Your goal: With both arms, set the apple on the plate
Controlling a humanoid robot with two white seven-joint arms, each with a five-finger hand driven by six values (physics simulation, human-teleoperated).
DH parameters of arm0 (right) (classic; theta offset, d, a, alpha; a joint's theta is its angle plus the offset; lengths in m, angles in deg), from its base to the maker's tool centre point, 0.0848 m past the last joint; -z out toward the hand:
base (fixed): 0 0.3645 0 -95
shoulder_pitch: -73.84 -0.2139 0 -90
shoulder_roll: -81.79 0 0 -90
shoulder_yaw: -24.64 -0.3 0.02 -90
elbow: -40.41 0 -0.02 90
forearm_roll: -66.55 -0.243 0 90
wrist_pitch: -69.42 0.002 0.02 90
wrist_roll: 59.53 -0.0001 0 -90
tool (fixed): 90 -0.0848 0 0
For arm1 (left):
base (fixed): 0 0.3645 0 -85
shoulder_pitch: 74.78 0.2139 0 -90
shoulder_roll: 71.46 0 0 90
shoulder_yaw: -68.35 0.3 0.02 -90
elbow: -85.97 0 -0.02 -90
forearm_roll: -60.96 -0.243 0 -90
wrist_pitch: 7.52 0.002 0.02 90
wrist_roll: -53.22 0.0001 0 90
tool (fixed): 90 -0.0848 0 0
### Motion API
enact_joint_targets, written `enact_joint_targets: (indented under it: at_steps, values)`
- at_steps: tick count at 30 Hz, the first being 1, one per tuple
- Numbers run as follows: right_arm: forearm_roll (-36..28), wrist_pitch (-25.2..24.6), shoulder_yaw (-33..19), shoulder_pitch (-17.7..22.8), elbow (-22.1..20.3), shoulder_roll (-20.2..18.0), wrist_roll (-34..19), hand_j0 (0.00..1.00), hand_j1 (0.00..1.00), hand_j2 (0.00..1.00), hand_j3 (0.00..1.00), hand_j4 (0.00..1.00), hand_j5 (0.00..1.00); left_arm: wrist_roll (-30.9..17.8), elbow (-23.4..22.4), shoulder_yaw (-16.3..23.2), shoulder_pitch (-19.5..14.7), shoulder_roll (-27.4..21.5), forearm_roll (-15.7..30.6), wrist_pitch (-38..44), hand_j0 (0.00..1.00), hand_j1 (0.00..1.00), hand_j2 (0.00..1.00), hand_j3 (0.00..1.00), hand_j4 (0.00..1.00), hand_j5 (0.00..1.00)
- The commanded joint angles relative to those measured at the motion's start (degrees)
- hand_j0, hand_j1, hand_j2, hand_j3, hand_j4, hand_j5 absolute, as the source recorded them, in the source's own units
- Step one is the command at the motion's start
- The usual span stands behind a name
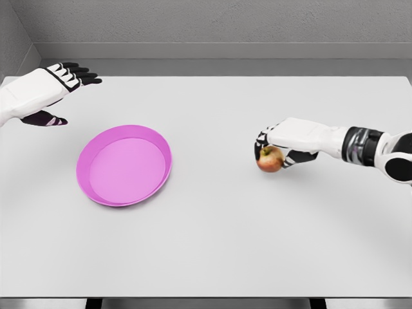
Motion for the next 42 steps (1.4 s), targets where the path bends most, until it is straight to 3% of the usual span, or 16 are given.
enact_joint_targets:
  at_steps: [1, 12, 16, 22, 25, 27, 28, 32, 34, 36, 39, 41, 42]
  values:
    - [-0.21, 0.99, 0.06, -0.26, -0.01, 1.1, 0.16, 0.51, 0.51, 0.51, 0.51, 0.51, 0.51, 0.03, -0.3, -0.08, 0.0, -0.08, 0.4, 0.0, 1.0, 1.0, 1.0, 1.0, 1.0, 1.0]
    - [-0.47, 2.57, 1.11, -1.85, -0.01, 4.0, 0.16, 0.5, 0.5, 0.5, 0.5, 0.5, 0.5, 0.03, -0.3, -0.08, -0.09, -0.08, 0.4, 0.0, 1.0, 1.0, 1.0, 1.0, 1.0, 1.0]
    - [-0.47, 2.57, 3.92, -3.95, -0.01, 5.76, 0.16, 0.5, 0.5, 0.5, 0.5, 0.5, 0.5, 0.03, -0.3, -0.08, -0.09, 0.01, 0.4, 0.0, 1.0, 1.0, 1.0, 1.0, 1.0, 1.0]
    - [-0.47, 2.49, 4.1, -4.04, -0.01, 5.67, 0.25, 0.51, 0.51, 0.51, 0.51, 0.51, 0.51, 0.03, -0.3, 0.0, 0.0, 0.01, 0.4, 0.0, 1.0, 1.0, 1.0, 1.0, 1.0, 1.0]
    - [-0.56, 2.49, 3.75, -4.57, -0.01, 4.88, 0.34, 0.64, 0.64, 0.64, 0.64, 0.64, 0.64, 0.03, -0.3, -0.08, -0.09, 0.01, 0.4, 0.0, 1.0, 1.0, 1.0, 1.0, 1.0, 1.0]
    - [-0.82, 1.96, 3.05, -4.83, -0.01, 3.39, 0.43, 0.93, 0.93, 0.93, 0.93, 0.93, 0.93, 0.12, -0.3, -0.08, 0.0, 0.01, 0.49, 0.0, 1.0, 1.0, 1.0, 1.0, 1.0, 1.0]
    - [-2.75, 2.13, 0.51, -4.49, -0.01, 1.28, 0.51, 0.99, 0.99, 0.99, 0.99, 0.99, 0.99, 0.12, -0.3, -0.08, 0.0, 0.01, 0.49, 0.0, 1.0, 1.0, 1.0, 1.0, 1.0, 1.0]
    - [-3.37, 2.57, -6.62, -2.64, -0.01, -5.13, 0.43, 1.0, 1.0, 1.0, 1.0, 1.0, 1.0, 0.21, -0.3, -0.08, 0.0, -0.08, 0.4, 0.0, 1.0, 1.0, 1.0, 1.0, 1.0, 1.0]
    - [-3.37, 2.57, -14.88, 2.1, -0.01, -9.18, 0.43, 1.0, 1.0, 1.0, 1.0, 1.0, 1.0, 0.21, -0.22, -0.08, 0.0, -0.16, 0.4, 0.0, 1.0, 1.0, 1.0, 1.0, 1.0, 1.0]
    - [-4.43, 2.75, -18.13, 4.13, -0.01, -14.72, 0.51, 1.0, 1.0, 1.0, 1.0, 1.0, 1.0, 0.03, 0.13, -0.17, 0.0, -0.08, 0.32, 0.0, 1.0, 1.0, 1.0, 1.0, 1.0, 1.0]
    - [-4.6, 5.91, -25.51, 9.92, 0.08, -14.81, 0.07, 1.0, 1.0, 1.0, 1.0, 1.0, 1.0, -0.05, 2.06, -0.08, -0.09, 0.36, -1.79, 0.0, 1.0, 1.0, 1.0, 1.0, 1.0, 1.0]
    - [-4.6, 7.41, -34.65, 17.22, -0.01, -13.4, -0.36, 1.0, 1.0, 1.0, 1.0, 1.0, 1.0, -0.05, 9.52, 0.09, -0.09, 0.71, -5.66, 0.0, 1.0, 1.0, 1.0, 1.0, 1.0, 1.0]
    - [-4.6, 7.49, -34.84, 17.67, -0.01, -13.31, -0.45, 1.0, 1.0, 1.0, 1.0, 1.0, 1.0, -0.05, 12.35, 0.18, -0.09, 0.8, -6.19, 0.0, 1.0, 1.0, 1.0, 1.0, 1.0, 1.0]
